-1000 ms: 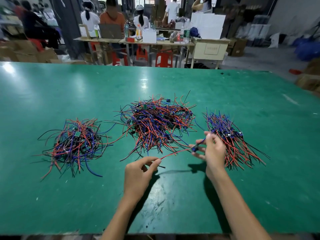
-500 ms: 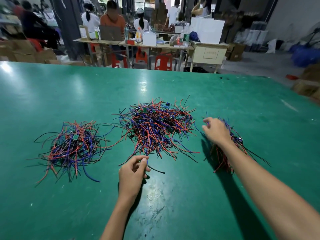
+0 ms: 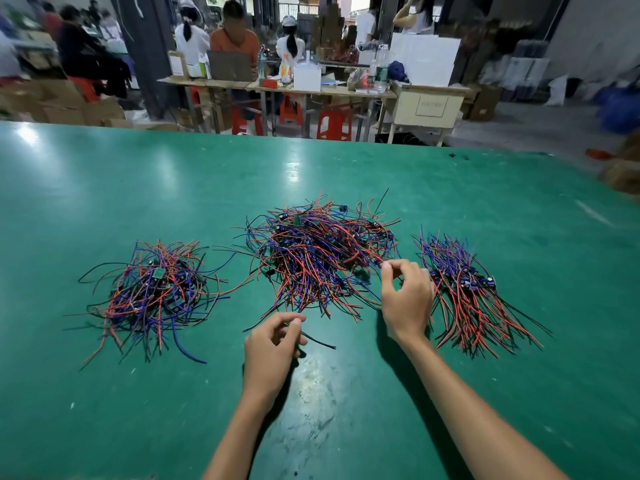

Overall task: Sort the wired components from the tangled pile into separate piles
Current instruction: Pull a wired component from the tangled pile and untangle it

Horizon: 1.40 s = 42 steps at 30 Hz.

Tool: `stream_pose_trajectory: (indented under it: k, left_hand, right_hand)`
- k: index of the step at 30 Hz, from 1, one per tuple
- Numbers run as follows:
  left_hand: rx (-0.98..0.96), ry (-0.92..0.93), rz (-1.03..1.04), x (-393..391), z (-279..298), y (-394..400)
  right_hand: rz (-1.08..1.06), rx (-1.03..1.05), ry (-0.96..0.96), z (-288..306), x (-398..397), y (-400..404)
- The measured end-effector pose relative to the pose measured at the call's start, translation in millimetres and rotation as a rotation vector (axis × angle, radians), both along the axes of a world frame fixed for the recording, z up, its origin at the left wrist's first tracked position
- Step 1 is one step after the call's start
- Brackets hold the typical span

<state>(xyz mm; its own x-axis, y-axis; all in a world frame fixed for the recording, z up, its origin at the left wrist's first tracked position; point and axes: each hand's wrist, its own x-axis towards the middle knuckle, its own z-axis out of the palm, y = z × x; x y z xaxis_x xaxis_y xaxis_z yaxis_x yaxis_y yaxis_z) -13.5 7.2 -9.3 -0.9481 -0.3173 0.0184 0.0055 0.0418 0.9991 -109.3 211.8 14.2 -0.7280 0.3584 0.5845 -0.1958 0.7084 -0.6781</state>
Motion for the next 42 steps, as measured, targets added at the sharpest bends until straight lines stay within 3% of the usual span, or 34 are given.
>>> stream_pose_trajectory:
  k: [4,11,14,17,22,25,28,35,38,42]
  left_hand:
    - [0.01,0.012,-0.009,1.1,0.1,1.1]
    - [0.019,0.005,-0.071,-1.8,1.0,1.1]
    - [-0.042,0.05,-0.075,0.8,-0.5,-0.4]
    - [-0.303,0.098,-0.052,1.6,-2.3,-1.5]
    - [-0.831,0.098,-0.158,4.1,-6.5,5.3]
    - [-0.772,0.118,-0.102,2.0,-5.3,6.9]
    - [-0.553,0.11,-0.065,1.8,-4.3,5.3]
    - [-0.05,0.04,-0.055,5.2,0.3,2.6]
    - [-0.118,0.04,-0.04,4.8,-1.2,1.5]
    - [-0.662,0.177,0.1,6.1,-0.7,5.1]
  right_hand:
    - [0.129,0.063,0.242,3.0,38.5,-11.7]
    - [0.555,0.356,0.3,-22.3,95.6,-45.5]
    - [0.662,0.371,0.295,-22.8,100.7,-49.9]
    - [0.563,0.213,0.254,-24.6,100.0,-43.8]
    - [0.349,-0.228,0.038,-18.6,98.4,-37.4]
    - [0.294,-0.498,-0.086,-19.6,92.5,-35.0]
    - [0.186,-0.77,-0.14,-21.5,84.1,-27.5]
    - [0.153,-0.861,-0.15,-22.2,85.0,-26.4]
    - [0.18,-0.884,-0.141,-19.9,87.0,-24.9]
    - [0.389,-0.943,-0.118,-12.8,92.9,-19.5]
